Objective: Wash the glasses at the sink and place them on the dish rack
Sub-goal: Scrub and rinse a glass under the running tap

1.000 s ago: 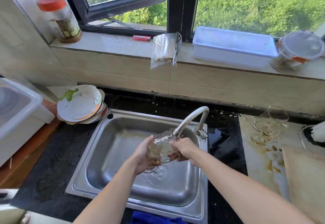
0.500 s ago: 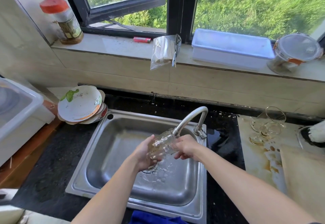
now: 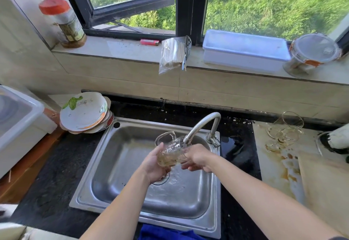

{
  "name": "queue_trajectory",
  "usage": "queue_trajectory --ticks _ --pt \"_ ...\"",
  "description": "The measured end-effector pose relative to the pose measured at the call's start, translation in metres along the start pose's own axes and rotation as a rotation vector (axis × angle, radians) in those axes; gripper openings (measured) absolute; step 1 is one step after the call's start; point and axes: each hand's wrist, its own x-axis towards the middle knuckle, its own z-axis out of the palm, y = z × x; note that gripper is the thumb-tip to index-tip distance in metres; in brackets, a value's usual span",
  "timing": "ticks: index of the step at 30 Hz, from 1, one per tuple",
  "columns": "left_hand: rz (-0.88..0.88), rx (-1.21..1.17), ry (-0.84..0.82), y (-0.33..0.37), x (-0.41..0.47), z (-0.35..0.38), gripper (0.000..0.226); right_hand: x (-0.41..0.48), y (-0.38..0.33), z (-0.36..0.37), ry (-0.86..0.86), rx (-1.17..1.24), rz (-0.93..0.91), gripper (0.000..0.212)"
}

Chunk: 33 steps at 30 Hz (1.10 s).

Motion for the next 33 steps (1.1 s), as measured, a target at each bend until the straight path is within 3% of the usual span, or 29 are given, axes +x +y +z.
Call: queue_trajectory --ticks 3,6,7,9,12,17,23,27,29,33 --pt "-0.079 0.065 0.103 -0.004 0.008 -0.002 0.048 -0.001 -0.007 -0.001 0.076 -0.031 -0.106 0.017" --pt "-0.011 -0.136 0.089 -0.004 0.009 -0.002 0.031 -0.003 -0.007 0.001 0.086 0.005 -0.03 0.006" --pt "0.009 -0.163 0.08 -0.002 0.009 -0.002 0.028 -0.004 -0.005 0.001 0.077 -0.013 0.001 0.011" --pt "-0.006 -0.128 0.072 -0.001 0.007 -0.001 0.03 -0.005 -0.004 0.0 0.046 -0.076 0.023 0.018" --pt "-0.082 -0.019 0.106 -0.003 0.005 0.0 0.04 -0.003 -0.007 -0.003 0.102 -0.112 -0.032 0.007" --pt "-0.035 -0.093 -0.03 -0.003 0.003 0.0 0.042 0.001 -0.005 -0.009 0.17 -0.043 0.025 0.012" --pt "-0.167 0.068 -0.013 -0.006 0.005 -0.002 0.05 -0.004 -0.01 -0.02 0.214 -0.538 -0.024 0.022" --pt "-0.217 0.204 0.055 -0.012 0.008 0.001 0.066 0.001 -0.012 -0.017 0.122 -0.281 -0.026 0.007" --pt "-0.215 0.238 0.068 -0.013 0.007 0.002 0.07 0.002 -0.01 -0.017 0.136 -0.211 -0.008 0.019" --pt "-0.012 0.047 0.127 -0.009 0.01 0.001 0.049 0.0 -0.005 -0.011 0.117 -0.034 0.05 0.017"
